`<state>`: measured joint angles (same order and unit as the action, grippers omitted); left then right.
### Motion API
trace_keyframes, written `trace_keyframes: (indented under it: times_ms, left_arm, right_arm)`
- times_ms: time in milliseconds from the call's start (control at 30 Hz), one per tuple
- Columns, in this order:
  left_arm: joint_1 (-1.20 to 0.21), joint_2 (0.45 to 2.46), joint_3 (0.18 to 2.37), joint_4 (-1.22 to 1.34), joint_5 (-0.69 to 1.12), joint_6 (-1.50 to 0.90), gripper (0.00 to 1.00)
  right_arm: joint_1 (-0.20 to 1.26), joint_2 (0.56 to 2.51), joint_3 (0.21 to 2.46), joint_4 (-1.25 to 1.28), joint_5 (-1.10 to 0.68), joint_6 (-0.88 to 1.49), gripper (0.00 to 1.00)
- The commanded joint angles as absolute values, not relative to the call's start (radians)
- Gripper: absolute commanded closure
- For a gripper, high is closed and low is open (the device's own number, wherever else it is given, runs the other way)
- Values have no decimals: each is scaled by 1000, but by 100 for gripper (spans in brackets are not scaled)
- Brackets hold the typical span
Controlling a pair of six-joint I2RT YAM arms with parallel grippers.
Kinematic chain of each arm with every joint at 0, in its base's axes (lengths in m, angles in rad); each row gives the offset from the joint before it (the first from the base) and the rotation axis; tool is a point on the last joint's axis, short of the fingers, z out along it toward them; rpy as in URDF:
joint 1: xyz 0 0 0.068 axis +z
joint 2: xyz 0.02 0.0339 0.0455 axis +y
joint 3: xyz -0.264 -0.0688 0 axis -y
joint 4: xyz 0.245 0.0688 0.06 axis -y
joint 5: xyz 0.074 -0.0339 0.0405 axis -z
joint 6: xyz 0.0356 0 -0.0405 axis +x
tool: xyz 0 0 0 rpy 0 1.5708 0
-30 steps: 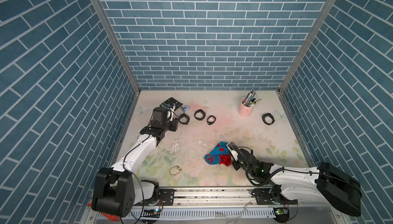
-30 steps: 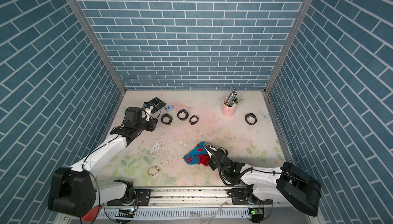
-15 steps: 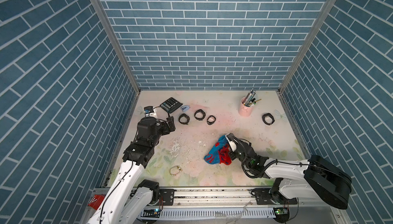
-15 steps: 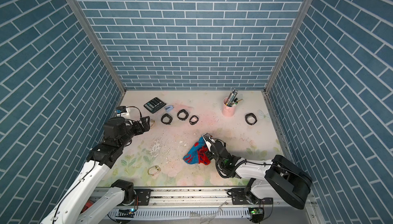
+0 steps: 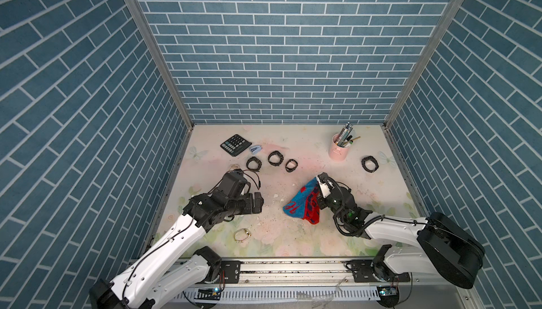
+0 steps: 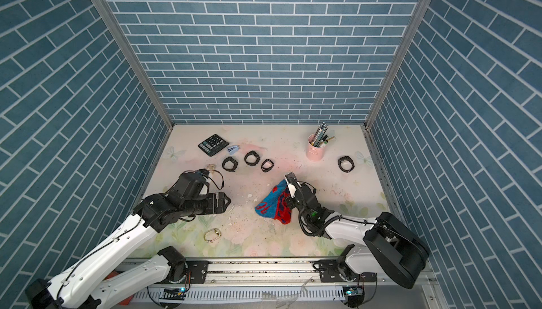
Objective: Wipe the watch dial
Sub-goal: Move the watch to the center of the board.
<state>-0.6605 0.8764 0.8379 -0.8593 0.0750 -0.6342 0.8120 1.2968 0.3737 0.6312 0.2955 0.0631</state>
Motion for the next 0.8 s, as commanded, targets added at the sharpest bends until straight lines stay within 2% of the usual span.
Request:
trace_keyframes:
  times_ms: [0,133,267,433,600,767]
  left_arm:
    - [-735,884,844,-1023,33,-675,0]
    - [-810,911,826,-1110,58,-735,2]
    - [-888,960,738,-1036,157,-778,9]
    - [-991,1066,735,-964,157,-738,16]
    - [-1012,1205,744,-1043,80,-708,18]
    - [-1015,1275,718,-1006,85,-715,20]
  right_arm:
    - [789,1272,434,681,279,86,100]
    - [772,1309,437,722,280,86,100]
    - [767,1328,394,763,290,114,100]
    - [760,1330,388,765,302,109,100]
    - [759,1330,384,771,300,110,100]
    - [758,1304,379,760,303,113,100]
